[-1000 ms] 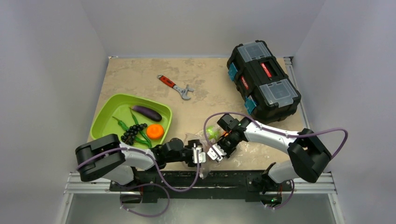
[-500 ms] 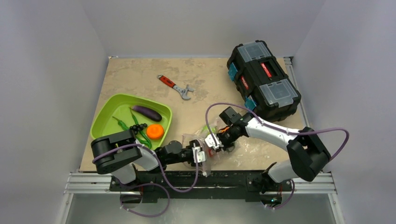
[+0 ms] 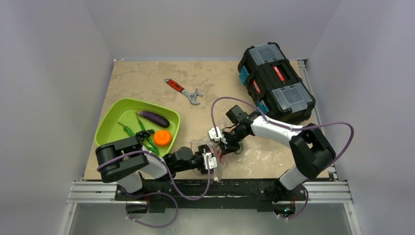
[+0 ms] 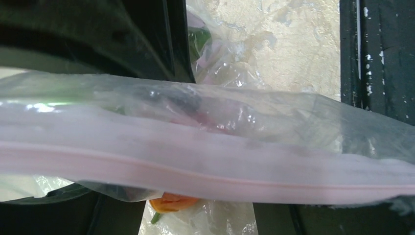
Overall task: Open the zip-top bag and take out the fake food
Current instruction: Pick up the fake fruit from the zipper food storage bag.
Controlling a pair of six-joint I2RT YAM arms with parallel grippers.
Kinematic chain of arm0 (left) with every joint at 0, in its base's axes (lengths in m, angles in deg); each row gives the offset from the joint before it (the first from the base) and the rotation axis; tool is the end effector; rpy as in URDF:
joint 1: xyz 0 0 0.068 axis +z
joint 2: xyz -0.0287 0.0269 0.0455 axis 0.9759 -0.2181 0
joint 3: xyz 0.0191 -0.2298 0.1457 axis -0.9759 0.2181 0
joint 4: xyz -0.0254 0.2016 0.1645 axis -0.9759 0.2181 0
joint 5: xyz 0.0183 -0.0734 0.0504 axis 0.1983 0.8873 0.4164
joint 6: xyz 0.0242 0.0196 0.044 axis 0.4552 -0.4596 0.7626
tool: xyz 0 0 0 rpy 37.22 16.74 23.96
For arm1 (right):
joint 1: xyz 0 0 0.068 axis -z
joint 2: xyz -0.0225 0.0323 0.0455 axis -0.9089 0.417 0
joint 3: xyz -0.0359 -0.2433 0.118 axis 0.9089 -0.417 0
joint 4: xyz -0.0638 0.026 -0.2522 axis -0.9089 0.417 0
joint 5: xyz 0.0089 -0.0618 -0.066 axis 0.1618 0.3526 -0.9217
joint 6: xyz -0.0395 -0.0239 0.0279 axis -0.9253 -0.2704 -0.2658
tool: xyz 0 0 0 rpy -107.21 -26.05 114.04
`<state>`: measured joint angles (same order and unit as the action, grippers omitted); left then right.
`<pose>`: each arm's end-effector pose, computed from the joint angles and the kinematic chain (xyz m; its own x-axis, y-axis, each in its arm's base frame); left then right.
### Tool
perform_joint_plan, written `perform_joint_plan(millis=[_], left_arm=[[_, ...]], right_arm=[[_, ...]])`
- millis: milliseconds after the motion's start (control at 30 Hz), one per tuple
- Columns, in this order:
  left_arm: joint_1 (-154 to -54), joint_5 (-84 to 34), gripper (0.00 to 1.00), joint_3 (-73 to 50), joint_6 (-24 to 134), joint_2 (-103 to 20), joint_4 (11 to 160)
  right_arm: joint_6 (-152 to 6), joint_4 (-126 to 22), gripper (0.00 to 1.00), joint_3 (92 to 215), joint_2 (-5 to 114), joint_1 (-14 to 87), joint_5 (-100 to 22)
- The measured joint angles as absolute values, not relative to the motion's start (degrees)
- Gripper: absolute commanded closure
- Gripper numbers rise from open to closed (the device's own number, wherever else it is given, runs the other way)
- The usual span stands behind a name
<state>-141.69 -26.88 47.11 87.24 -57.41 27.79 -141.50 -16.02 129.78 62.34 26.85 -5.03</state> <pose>0.1006 -0.2176 0.1178 0.2093 0.3767 -0.9024 0.9257 0.2210 0.3070 0.2002 0.1897 0.1814 0.1793 -0.6961 -0.6952 -0.9514 -0.3026 0.0576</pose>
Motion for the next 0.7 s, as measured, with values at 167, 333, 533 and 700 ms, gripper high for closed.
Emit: perform_joint_plan(millis=[167,333,533,700], left_arm=[[-141.69,-28.04,0.29,45.16,87.3,-58.3,29.25],[-141.71,-28.94,0.3,43.13,87.3,-59.29,31.37],[-141.71,-30.77,0.5,40.66,86.63,-60.03,35.28],[-141.93,-33.0,0.29,41.03,82.56,-57.32,38.1]], right_arm=[[-135.4,-17.12,0.92,131.83,66.25,26.77,-5.4],[-132.14,-17.46,0.93,132.73,67.98,26.44,-5.49],[-130.42,-17.79,0.94,132.97,68.02,26.42,-6.14],[-129.54,-18.69,0.94,132.97,68.02,26.53,-6.91]])
